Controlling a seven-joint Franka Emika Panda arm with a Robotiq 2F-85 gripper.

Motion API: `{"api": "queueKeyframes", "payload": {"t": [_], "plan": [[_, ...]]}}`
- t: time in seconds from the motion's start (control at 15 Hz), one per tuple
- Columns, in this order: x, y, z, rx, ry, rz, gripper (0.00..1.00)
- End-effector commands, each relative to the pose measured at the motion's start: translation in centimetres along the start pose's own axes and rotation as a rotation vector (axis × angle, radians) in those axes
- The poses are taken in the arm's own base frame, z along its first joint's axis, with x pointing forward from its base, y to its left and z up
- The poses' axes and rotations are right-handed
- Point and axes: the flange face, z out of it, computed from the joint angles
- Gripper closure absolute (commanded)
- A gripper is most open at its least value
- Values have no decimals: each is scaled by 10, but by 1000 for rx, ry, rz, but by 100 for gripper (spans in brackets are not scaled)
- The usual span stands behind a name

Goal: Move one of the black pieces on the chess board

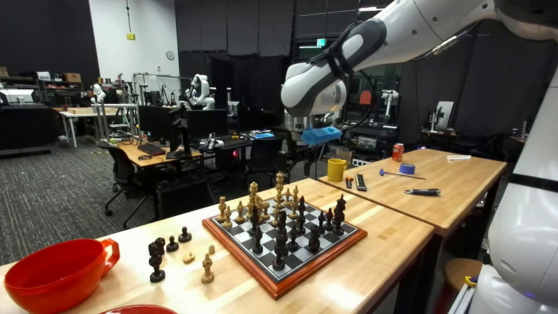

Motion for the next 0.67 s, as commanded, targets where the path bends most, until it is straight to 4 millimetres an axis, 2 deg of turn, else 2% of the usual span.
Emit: {"api": "queueKeyframes", "payload": {"t": [0.0, 0.6], "plan": [[-8, -1, 5, -17, -5, 22, 0], [-13, -8, 6, -27, -13, 10, 0]]}}
